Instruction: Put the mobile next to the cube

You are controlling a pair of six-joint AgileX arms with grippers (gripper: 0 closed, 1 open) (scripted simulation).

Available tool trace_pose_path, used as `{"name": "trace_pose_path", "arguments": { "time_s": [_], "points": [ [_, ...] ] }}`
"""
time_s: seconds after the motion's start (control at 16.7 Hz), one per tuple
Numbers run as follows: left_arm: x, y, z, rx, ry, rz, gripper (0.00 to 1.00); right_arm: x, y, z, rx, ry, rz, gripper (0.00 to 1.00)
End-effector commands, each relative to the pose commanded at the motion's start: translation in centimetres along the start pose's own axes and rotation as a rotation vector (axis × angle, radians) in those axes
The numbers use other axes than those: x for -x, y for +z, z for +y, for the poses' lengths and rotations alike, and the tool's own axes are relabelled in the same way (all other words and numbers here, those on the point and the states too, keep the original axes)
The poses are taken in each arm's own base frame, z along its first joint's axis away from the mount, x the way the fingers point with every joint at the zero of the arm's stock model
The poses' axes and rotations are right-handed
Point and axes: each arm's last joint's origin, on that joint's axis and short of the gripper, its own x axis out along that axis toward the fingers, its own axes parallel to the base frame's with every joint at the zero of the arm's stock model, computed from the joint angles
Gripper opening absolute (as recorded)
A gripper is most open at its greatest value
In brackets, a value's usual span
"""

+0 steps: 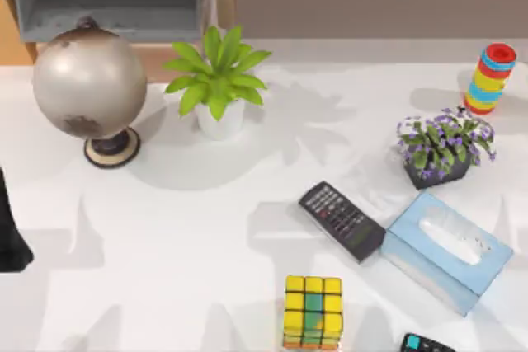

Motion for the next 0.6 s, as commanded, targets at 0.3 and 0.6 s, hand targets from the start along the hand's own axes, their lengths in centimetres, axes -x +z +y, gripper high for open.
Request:
{"name": "trace_pose_path", "arguments": {
  "time_s": [0.3, 0.6],
  "points": [
    [-0.1, 1.0, 0.2, -0.027, 0.016, 0.048, 1.0, 0.0, 0.0, 0.0, 0.0, 0.0, 0.0, 1.0],
    [-1.9, 4.3, 1.0, -0.128, 0.055, 0.309, 1.0, 0.0, 0.0, 0.0, 0.0, 0.0, 0.0, 1.0]
  ]
}}
